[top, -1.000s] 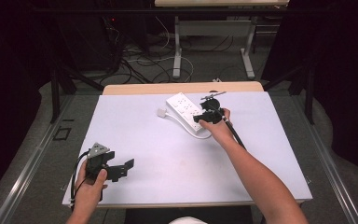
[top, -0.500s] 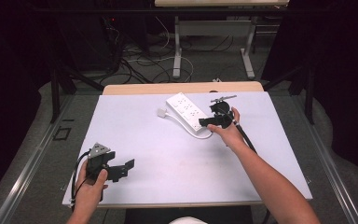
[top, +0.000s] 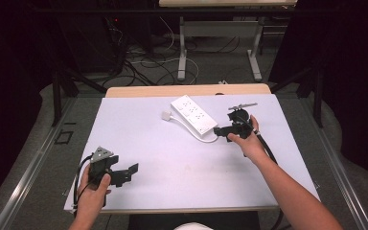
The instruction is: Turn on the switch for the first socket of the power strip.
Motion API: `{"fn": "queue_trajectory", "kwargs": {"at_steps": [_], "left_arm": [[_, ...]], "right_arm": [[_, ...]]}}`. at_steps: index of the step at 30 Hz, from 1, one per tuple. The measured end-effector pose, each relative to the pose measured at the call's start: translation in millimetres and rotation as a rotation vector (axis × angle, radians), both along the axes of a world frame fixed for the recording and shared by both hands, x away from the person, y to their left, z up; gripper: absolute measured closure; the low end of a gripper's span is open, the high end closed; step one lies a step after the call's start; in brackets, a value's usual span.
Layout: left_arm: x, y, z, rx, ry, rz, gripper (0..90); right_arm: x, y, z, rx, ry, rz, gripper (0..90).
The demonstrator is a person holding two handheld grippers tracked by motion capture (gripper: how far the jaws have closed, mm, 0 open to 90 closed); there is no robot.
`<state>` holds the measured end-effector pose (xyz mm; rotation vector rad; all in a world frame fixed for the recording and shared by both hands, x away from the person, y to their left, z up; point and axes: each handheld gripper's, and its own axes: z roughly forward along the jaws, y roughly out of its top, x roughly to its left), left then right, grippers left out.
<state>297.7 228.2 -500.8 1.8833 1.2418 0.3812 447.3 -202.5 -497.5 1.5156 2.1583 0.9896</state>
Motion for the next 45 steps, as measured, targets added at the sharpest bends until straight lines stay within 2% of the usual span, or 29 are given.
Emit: {"fn": "queue_trajectory", "kwargs": {"at_steps": [7, 9, 16, 21, 23, 27, 28, 31, 33, 38, 39, 45], "left_arm": [[-0.2, 0.5, 0.4, 0.002, 0.000, -0.001, 13.1], [-0.4, 1.5, 1.4, 0.008, 0.010, -0.010, 13.1], [-0.6, 1.7, 1.9, 0.008, 0.006, -0.003, 13.1], [-0.7, 1.2, 1.1, 0.000, -0.017, 0.018, 13.0], [-0.9, 2.1, 2.0, 0.007, -0.009, 0.016, 12.8], [-0.6, 1.5, 1.0, -0.004, -0.022, 0.030, 12.4], [-0.7, 3.2, 2.4, 0.005, -0.004, 0.012, 12.3], [-0.6, 1.9, 0.9, -0.007, -0.022, 0.036, 12.0], [-0.6, 2.5, 1.2, -0.003, -0.022, 0.032, 11.7], [-0.7, 1.6, 1.2, -0.008, -0.027, 0.038, 10.4], [-0.9, 2.5, 2.0, -0.006, -0.014, 0.027, 10.2], [-0.8, 2.5, 1.4, -0.001, -0.014, 0.028, 7.6]], "right_arm": [[-21.4, -18.5, 8.5, -0.031, -0.068, 0.003, 0.0], [-28.3, -24.1, 10.8, -0.035, -0.077, -0.003, 0.0], [-53.5, -43.6, 18.1, -0.065, -0.094, -0.023, 0.0], [-72.8, -57.2, 19.2, -0.053, -0.110, -0.035, 0.0], [-80.5, -61.7, 19.0, -0.043, -0.106, -0.035, 0.0], [-96.0, -71.3, 18.6, -0.031, -0.119, -0.042, 0.0], [-99.6, -73.1, 17.8, -0.022, -0.122, -0.043, 0.0], [-110.4, -79.1, 15.6, -0.007, -0.138, -0.053, 0.0], [-116.3, -82.7, 13.7, 0.002, -0.146, -0.059, 0.0], [-126.7, -90.9, 10.1, 0.024, -0.165, -0.083, 0.0], [-128.5, -91.9, 9.5, 0.035, -0.162, -0.087, 0.0], [-135.3, -98.5, 3.3, 0.040, -0.178, -0.110, 0.0]]}}
